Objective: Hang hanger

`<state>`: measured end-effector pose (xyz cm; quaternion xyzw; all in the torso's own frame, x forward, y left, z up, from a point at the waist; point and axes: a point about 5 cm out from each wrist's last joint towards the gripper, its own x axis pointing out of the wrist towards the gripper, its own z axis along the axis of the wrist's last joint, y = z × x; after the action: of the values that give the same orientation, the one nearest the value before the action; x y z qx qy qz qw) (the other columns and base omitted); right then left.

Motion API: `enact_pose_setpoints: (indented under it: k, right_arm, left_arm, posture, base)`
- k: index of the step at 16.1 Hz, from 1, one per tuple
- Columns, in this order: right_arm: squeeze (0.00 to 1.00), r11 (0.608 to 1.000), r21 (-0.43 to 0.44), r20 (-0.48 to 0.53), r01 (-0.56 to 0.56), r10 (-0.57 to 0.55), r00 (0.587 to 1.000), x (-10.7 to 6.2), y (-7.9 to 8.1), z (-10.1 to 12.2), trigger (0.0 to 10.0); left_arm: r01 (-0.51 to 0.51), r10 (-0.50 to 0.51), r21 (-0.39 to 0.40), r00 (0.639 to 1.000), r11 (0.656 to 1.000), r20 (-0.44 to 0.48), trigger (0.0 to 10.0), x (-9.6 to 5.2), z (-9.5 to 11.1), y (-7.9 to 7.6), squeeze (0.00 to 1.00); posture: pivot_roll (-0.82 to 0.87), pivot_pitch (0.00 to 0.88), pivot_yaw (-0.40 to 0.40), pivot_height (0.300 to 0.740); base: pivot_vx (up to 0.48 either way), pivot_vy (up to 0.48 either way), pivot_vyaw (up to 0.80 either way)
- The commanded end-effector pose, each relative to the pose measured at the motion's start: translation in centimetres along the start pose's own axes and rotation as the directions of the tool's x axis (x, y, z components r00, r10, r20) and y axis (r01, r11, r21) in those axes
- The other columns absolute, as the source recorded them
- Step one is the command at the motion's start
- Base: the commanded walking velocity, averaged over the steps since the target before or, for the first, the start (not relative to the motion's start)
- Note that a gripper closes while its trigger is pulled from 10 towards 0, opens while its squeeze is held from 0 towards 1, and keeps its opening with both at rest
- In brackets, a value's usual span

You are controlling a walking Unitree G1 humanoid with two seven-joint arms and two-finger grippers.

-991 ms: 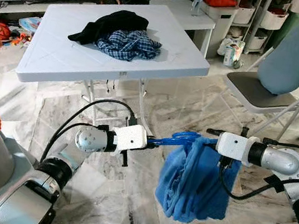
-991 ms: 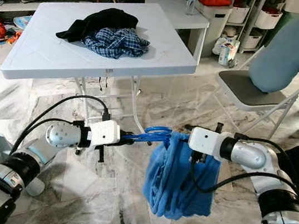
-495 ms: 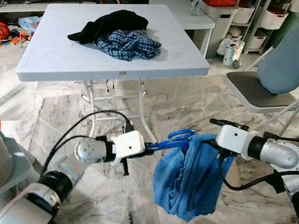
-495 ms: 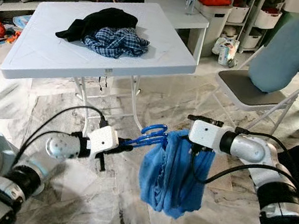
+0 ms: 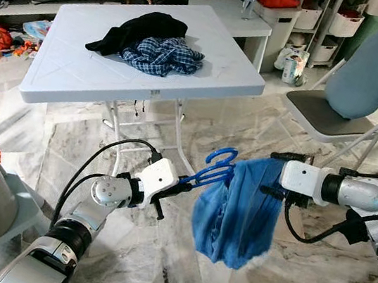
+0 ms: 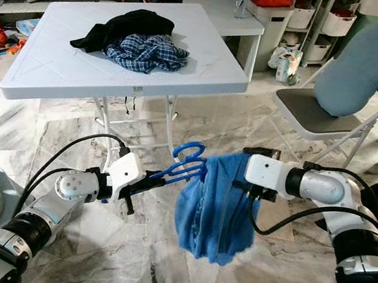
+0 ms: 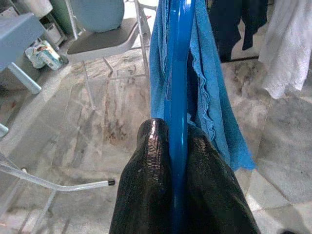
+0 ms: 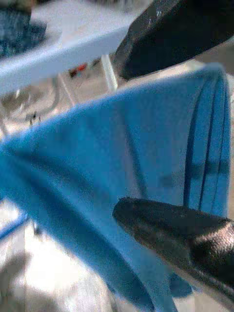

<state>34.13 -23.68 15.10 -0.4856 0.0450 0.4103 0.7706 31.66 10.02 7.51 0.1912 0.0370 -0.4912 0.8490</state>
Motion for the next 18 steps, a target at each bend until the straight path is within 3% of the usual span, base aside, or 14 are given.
enact_pose_setpoints:
  k: [1, 5, 8, 9, 10, 12, 14, 16, 17, 18]
  right_arm:
    - [1.00, 0.994, 0.007, -0.008, 0.110, -0.110, 0.994, -0.2, -1.8, 0.3, 10.0]
    - [1.00, 0.978, 0.035, -0.077, 0.206, -0.202, 0.976, -0.3, -2.4, -0.3, 10.0]
    - [1.00, 0.970, 0.126, -0.139, 0.206, -0.188, 0.972, -0.1, -1.1, -1.5, 10.0]
    - [0.88, 0.966, 0.166, -0.147, 0.199, -0.175, 0.973, 0.0, -0.4, -1.9, 10.0]
    - [0.68, 0.961, 0.191, -0.148, 0.198, -0.172, 0.974, 0.0, -0.1, -2.0, 10.0]
    - [0.00, 0.933, 0.321, -0.106, 0.164, -0.137, 0.985, 1.0, 2.0, -1.9, 10.0]
    - [0.00, 0.903, 0.397, -0.074, 0.163, -0.145, 0.987, 2.1, 3.0, -1.4, 10.0]
    - [0.00, 0.872, 0.425, -0.074, 0.243, -0.235, 0.969, 2.9, 2.9, -0.8, 10.0]
    - [0.00, 0.804, 0.482, -0.102, 0.349, -0.344, 0.934, 3.3, 2.3, -0.6, 10.0]
    - [0.00, 0.767, 0.512, -0.116, 0.386, -0.384, 0.916, 3.5, 2.0, -0.5, 10.0]
  left_arm:
    - [-0.038, 0.038, -0.003, 0.999, 0.999, 0.030, 0.0, -0.3, 0.5, 0.6, 0.00]
    - [-0.088, 0.091, -0.067, 0.995, 0.994, 0.041, 0.0, -0.4, 0.4, 1.0, 0.00]
    - [-0.168, 0.180, -0.175, 0.982, 0.970, 0.053, 0.0, -0.3, 0.4, 1.5, 0.00]
    - [-0.186, 0.203, -0.209, 0.977, 0.960, 0.061, 0.0, -0.3, 0.5, 1.7, 0.00]
    - [-0.189, 0.210, -0.231, 0.975, 0.954, 0.071, 0.0, -0.3, 0.6, 1.7, 0.00]
    - [-0.157, 0.191, -0.262, 0.975, 0.952, 0.110, 0.0, 0.3, 1.4, 1.4, 0.00]
    - [-0.122, 0.160, -0.254, 0.978, 0.959, 0.134, 0.0, 0.7, 2.0, 1.1, 0.00]
    - [-0.091, 0.131, -0.247, 0.980, 0.965, 0.152, 0.0, 1.0, 2.6, 0.8, 0.00]
    - [-0.078, 0.118, -0.243, 0.981, 0.967, 0.156, 0.0, 1.2, 2.8, 0.7, 0.00]
    - [-0.074, 0.114, -0.243, 0.981, 0.967, 0.157, 0.0, 1.2, 2.8, 0.6, 0.00]
  posture:
    - [-0.16, 0.000, 0.023, 0.740]
    - [-0.15, 0.000, 0.019, 0.740]
    - [-0.15, 0.000, 0.018, 0.740]
    - [-0.15, 0.000, 0.018, 0.740]
    - [-0.16, 0.000, 0.020, 0.740]
    - [-0.16, 0.000, 0.026, 0.740]
    - [-0.17, 0.000, 0.030, 0.740]
    - [-0.16, 0.000, 0.031, 0.740]
    - [-0.16, 0.000, 0.032, 0.740]
    - [-0.16, 0.000, 0.032, 0.740]
  base:
    - [0.000, 0.000, 0.00]
    - [0.000, 0.000, 0.00]
    - [0.000, 0.000, 0.00]
    - [0.000, 0.000, 0.00]
    - [0.000, 0.000, 0.00]
    - [0.000, 0.000, 0.00]
    - [0.000, 0.000, 0.00]
    - [0.000, 0.000, 0.00]
    - [0.000, 0.000, 0.00]
    - [0.000, 0.000, 0.00]
